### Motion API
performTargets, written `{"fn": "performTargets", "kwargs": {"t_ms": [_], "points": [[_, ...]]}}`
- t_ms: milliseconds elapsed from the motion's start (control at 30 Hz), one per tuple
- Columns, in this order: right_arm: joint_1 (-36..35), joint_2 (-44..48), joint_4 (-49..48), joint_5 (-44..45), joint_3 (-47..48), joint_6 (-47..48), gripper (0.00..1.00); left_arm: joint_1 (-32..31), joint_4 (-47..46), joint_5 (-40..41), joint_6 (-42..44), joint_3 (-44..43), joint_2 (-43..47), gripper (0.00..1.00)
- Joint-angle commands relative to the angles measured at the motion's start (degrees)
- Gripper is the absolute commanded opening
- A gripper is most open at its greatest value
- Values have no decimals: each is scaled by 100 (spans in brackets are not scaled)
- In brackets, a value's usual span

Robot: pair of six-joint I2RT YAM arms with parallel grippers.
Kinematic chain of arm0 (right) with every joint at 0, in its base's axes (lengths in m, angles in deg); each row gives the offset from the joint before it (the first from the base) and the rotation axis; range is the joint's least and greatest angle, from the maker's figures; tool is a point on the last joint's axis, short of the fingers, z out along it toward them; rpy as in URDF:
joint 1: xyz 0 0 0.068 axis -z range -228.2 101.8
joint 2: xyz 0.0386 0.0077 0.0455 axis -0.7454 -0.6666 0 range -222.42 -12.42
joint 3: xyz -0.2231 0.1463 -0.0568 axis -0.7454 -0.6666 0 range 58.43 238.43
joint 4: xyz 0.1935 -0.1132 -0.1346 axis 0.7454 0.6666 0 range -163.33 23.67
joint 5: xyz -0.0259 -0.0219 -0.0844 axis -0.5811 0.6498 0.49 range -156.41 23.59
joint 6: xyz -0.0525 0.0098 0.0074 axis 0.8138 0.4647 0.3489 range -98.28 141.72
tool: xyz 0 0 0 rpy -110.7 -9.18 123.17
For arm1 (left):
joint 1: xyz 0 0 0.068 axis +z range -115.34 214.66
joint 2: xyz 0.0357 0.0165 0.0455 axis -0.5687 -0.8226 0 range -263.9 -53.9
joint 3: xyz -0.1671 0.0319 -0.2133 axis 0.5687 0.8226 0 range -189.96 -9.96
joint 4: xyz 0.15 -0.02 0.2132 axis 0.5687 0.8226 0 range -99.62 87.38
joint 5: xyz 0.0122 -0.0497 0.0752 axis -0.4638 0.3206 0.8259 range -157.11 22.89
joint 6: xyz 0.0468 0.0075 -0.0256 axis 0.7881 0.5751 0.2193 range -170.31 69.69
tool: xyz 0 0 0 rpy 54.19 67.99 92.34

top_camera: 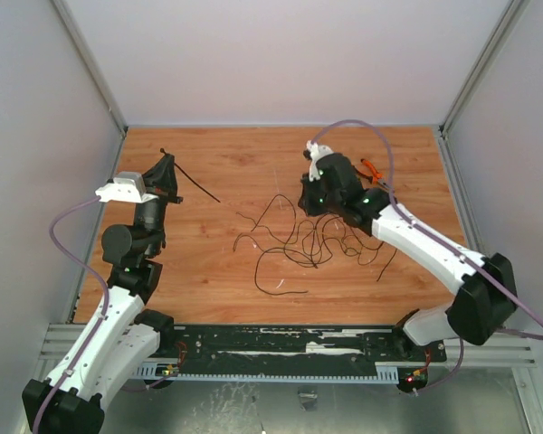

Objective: Zip-tie the wires
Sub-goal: Adjust the cable at the center of the board.

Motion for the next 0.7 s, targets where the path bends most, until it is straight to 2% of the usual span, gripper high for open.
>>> {"fn": "performTargets", "kwargs": {"t_ms": [0, 267, 500, 667], "points": [[-122, 396, -89, -420, 669, 511, 0, 47, -114, -43, 88, -79, 24, 0], [-369, 645, -804, -1356, 1481, 640, 0, 47, -123, 125, 35, -42, 76, 0], [-1020, 8, -1039, -1797, 2097, 939, 0, 56, 50, 773, 102, -41, 114, 0], [-1192, -518, -1371, -1802, 1986, 884, 0, 74, 108, 989, 173, -17, 146, 0]]}}
